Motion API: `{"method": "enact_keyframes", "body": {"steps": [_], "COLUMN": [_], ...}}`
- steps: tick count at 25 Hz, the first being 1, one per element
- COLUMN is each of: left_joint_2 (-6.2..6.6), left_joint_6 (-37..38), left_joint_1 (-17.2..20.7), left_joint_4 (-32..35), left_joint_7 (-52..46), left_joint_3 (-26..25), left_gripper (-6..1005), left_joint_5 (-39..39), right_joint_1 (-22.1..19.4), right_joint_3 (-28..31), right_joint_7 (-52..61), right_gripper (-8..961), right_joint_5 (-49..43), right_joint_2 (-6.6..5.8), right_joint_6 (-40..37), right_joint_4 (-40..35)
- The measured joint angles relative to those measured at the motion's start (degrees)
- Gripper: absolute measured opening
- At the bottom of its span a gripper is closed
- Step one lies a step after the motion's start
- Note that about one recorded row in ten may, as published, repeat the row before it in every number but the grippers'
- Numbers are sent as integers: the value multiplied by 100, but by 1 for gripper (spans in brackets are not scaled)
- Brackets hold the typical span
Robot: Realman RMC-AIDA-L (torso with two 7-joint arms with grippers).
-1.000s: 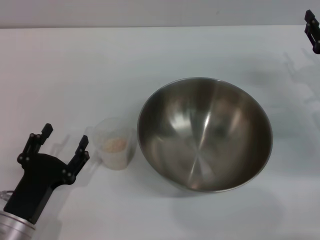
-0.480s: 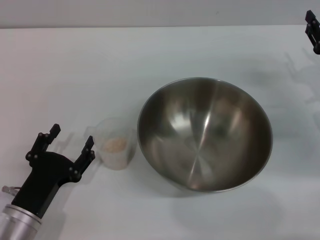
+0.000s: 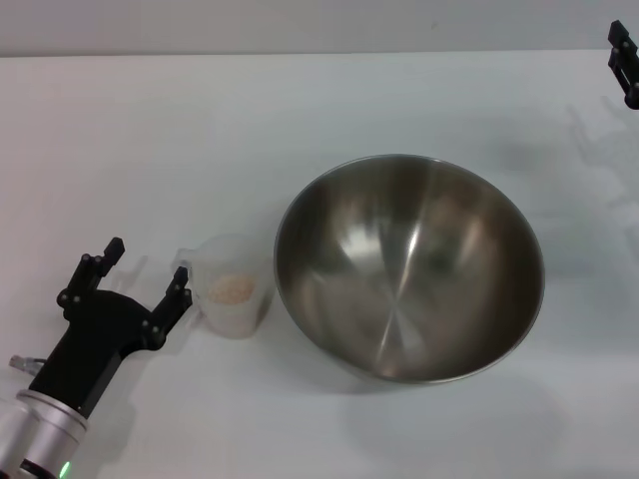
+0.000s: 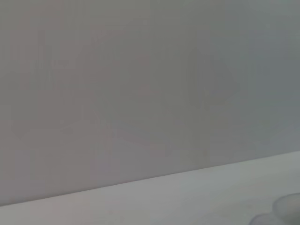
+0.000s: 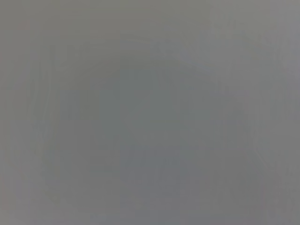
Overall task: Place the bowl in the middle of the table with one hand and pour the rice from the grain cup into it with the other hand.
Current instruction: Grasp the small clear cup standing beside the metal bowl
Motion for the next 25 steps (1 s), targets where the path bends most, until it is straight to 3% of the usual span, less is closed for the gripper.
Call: {"method": "enact_keyframes", "body": {"steps": [14,25], "left_joint_2": [9,2], "left_joint_6": [-264,-310], "left_joint_1": [-250,-263], "left_joint_4": [16,4], "left_joint_7": [-53,-79], "left_joint_3": [-143,-254], "left_gripper": [813,585], "left_joint_5": [0,-1], "right_joint_1": [41,64], "right_joint_3": [32,10], "right_joint_7": [-59,-67], "right_gripper": [480,480], "right_joint_5": [0,0], "right_joint_2": [0,0], "right_joint_6": [-33,-39], "right_joint_4": [6,15]}}
